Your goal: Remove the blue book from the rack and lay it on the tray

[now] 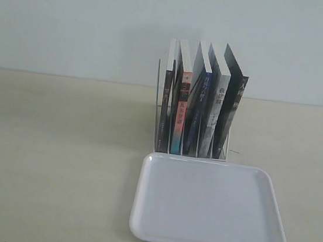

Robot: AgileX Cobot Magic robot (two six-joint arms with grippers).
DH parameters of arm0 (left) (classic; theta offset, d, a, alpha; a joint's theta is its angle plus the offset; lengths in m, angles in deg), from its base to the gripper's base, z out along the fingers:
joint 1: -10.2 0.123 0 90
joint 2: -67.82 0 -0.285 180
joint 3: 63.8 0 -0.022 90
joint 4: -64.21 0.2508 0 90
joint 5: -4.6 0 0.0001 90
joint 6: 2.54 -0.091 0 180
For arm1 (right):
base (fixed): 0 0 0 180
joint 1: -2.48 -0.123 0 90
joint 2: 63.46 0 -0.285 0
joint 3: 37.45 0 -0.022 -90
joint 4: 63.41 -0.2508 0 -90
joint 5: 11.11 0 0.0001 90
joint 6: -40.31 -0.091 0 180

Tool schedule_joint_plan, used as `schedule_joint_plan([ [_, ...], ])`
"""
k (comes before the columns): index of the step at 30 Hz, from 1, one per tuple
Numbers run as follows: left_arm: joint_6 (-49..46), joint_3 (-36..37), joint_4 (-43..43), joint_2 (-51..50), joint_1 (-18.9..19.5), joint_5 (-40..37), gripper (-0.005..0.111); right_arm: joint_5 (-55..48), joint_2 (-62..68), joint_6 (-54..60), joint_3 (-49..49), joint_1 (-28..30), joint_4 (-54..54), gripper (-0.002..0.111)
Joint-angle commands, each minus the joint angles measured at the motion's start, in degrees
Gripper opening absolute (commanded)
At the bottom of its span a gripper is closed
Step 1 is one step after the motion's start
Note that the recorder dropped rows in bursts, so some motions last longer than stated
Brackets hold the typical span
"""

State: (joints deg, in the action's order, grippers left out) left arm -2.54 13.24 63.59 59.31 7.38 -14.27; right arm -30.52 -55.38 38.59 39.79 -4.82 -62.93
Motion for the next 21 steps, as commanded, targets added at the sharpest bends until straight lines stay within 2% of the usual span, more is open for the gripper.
schedule_joint_plan([
  [1,-0.36,0.18,0.05,0.25,0.19,0.81,0.004,0.54,-0.30,0.08,-0.02,0.38,0.02,0.003],
  [11,-0.36,0.18,0.05,0.25,0.19,0.81,0.004,1.65,-0.30,0.78,-0.02,0.38,0.02,0.003],
  [21,-0.36,0.18,0.05,0.25,0.19,0.81,0.004,24.76,-0.30,1.71,-0.02,0.38,0.02,0.003],
])
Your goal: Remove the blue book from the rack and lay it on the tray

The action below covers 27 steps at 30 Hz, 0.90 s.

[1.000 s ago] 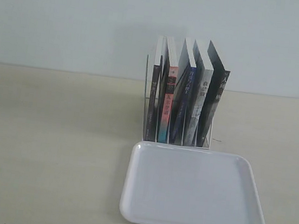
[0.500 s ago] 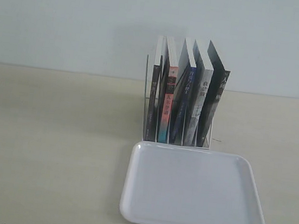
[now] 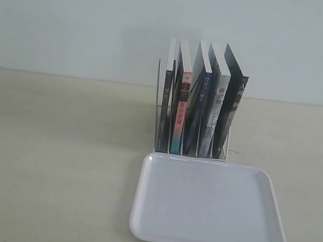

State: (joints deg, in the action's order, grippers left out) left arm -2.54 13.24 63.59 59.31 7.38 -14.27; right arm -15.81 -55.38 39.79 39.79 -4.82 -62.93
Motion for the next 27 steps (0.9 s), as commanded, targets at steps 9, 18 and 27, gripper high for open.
schedule_joint_plan([
  [9,-0.36,0.18,0.05,0.25,0.19,0.81,0.004,38.04,-0.30,0.51,-0.02,0.38,0.02,0.003],
  [18,-0.36,0.18,0.05,0.25,0.19,0.81,0.004,2.46,8.94,2.87,-22.92,0.38,0.02,0.003],
  [27,-0.36,0.18,0.05,0.25,0.19,0.81,0.004,-13.63,29.72,3.51,-33.51,0.38,0.02,0.003],
])
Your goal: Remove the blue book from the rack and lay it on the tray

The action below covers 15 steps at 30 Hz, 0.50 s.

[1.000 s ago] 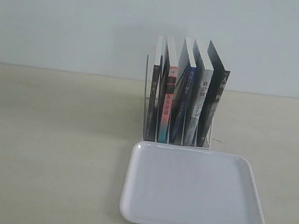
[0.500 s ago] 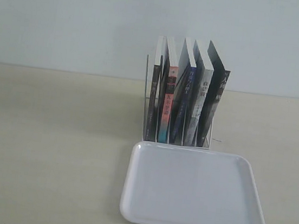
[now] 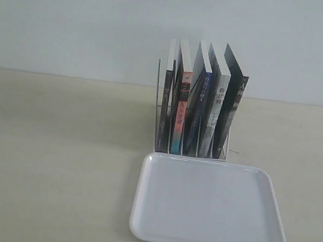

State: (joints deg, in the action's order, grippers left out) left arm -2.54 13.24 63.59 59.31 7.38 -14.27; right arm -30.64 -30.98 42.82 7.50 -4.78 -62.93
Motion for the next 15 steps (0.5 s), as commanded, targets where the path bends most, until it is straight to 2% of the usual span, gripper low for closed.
schedule_joint_plan([
  [1,-0.36,0.18,0.05,0.25,0.19,0.81,0.004,3.10,6.58,0.48,-1.23,0.34,0.02,0.003],
  [4,-0.36,0.18,0.05,0.25,0.19,0.81,0.004,7.89,9.46,-0.14,-1.23,0.34,-0.48,0.003],
  [10,-0.36,0.18,0.05,0.25,0.19,0.81,0.004,8.83,15.29,-4.55,-1.23,-0.37,-6.41,0.003],
  [13,-0.36,0.18,0.05,0.25,0.19,0.81,0.004,12.38,20.32,-4.44,-1.23,-4.48,-12.14,0.003],
  [15,-0.36,0.18,0.05,0.25,0.19,0.81,0.004,15.17,24.42,-3.87,-2.55,-9.77,-12.35,0.003],
])
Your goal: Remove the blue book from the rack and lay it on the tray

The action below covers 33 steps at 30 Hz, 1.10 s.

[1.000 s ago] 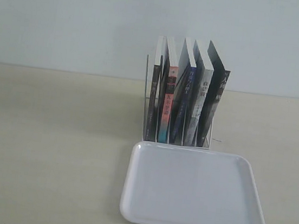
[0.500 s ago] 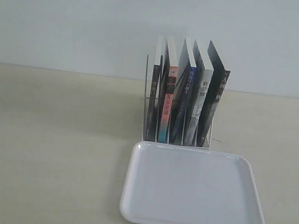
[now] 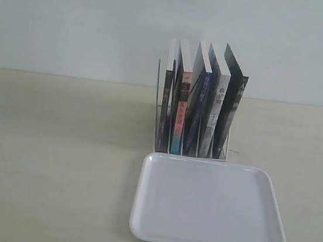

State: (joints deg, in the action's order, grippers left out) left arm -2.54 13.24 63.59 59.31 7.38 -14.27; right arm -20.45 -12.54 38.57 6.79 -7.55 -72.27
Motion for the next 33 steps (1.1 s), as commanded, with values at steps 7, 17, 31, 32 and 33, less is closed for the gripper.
schedule_joint_plan([
  [7,-0.36,0.18,0.05,0.25,0.19,0.81,0.004,2.10,21.46,2.24,-16.35,-19.94,-3.01,0.003],
  [17,-0.36,0.18,0.05,0.25,0.19,0.81,0.004,-33.76,47.78,-0.47,-53.59,-16.72,1.28,0.003],
  [31,-0.36,0.18,0.05,0.25,0.19,0.81,0.004,-53.99,67.56,-4.42,-84.88,-15.62,15.60,0.003],
  [32,-0.36,0.18,0.05,0.25,0.19,0.81,0.004,-54.79,69.19,-4.42,-86.07,-15.64,15.76,0.003],
  [33,-0.36,0.18,0.05,0.25,0.19,0.81,0.004,-54.67,69.60,-4.42,-86.21,-15.64,15.76,0.003],
])
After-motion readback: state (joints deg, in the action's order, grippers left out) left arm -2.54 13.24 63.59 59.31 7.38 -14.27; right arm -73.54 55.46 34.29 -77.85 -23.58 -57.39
